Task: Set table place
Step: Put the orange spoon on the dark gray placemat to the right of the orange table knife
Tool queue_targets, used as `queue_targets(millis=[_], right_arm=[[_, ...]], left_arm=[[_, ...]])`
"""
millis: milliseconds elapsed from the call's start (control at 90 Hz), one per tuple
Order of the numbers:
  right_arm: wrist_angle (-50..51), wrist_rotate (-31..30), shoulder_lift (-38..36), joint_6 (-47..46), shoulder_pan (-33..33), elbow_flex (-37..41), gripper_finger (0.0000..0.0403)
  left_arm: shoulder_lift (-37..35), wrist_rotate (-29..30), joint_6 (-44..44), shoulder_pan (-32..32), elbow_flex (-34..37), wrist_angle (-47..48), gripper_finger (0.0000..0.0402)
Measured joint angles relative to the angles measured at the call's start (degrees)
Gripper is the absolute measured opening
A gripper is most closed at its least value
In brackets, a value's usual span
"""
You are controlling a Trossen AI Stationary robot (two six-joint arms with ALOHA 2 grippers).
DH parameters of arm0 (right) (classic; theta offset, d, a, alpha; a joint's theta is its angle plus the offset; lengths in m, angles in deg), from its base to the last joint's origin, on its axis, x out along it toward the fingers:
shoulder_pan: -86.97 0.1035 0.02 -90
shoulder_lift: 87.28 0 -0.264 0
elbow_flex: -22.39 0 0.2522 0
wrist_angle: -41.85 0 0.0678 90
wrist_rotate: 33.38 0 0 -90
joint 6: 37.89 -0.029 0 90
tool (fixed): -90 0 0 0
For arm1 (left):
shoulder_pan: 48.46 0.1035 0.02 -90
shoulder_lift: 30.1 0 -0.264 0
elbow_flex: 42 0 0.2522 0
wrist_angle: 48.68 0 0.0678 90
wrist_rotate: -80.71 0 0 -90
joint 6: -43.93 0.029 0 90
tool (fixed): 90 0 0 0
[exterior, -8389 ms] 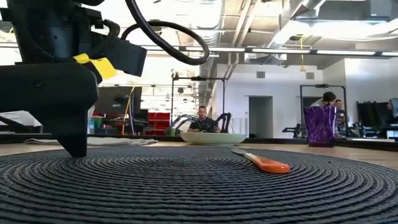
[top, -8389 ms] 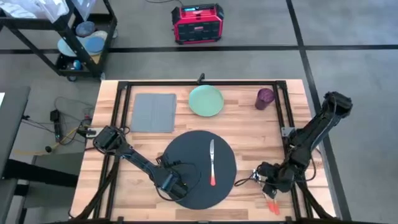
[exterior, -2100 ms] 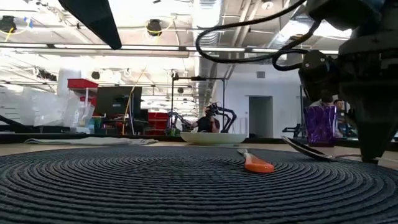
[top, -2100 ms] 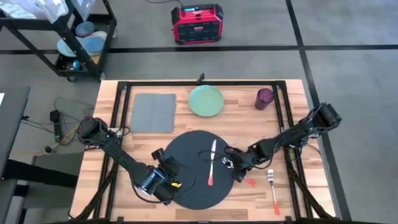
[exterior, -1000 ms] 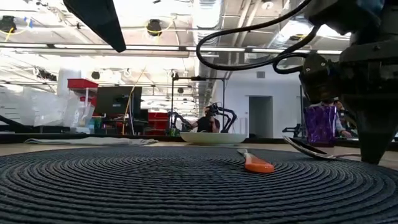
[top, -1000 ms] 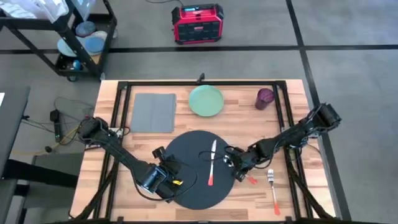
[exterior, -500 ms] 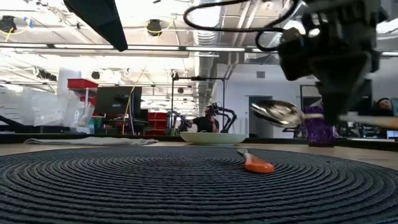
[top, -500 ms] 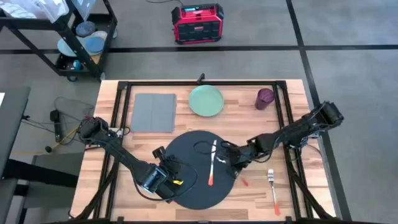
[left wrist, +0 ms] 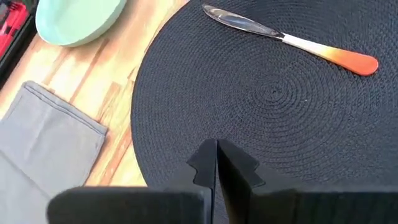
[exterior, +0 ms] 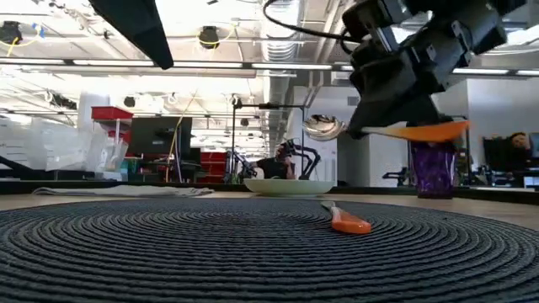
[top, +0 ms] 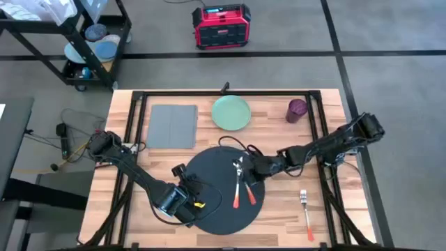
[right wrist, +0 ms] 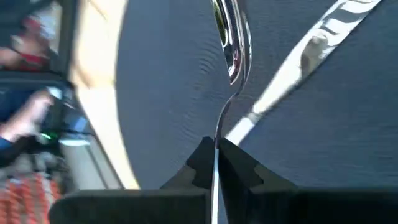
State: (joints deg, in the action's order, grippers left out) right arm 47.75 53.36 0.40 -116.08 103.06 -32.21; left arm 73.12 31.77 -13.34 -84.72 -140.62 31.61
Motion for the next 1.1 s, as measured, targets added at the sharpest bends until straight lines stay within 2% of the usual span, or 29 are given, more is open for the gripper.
queue_targets(millis=[189,411,544,644,789,1100], right_arm=[[-16.7,-7.9,0.0,-6.9,3.4,6.3,0.0],[-24.1,-16.4,-0.1,-14.4,7.3,11.3,0.0],[-23.9,-16.8,-0.1,-16.6,9.1,12.7,0.0],[-24.7,-20.2,-0.1,-19.7,10.5,14.3,0.0],[-26.6,-20.0,0.0,-21.6,11.6,16.6,0.0],[-43.7,-20.9,7.3,-22.0,12.4,19.8,0.0]], left_arm=[[0.0,0.0,0.1,0.8,0.0,0.0,0.0],[0.0,0.0,1.9,2.2,0.0,-0.1,0.0],[0.0,0.0,3.2,3.0,0.0,-0.7,0.0],[0.0,0.0,3.5,3.4,0.0,-1.2,0.0],[0.0,0.0,4.3,4.0,0.0,-2.0,0.0],[0.0,-0.1,5.8,4.4,0.0,-3.3,0.0]])
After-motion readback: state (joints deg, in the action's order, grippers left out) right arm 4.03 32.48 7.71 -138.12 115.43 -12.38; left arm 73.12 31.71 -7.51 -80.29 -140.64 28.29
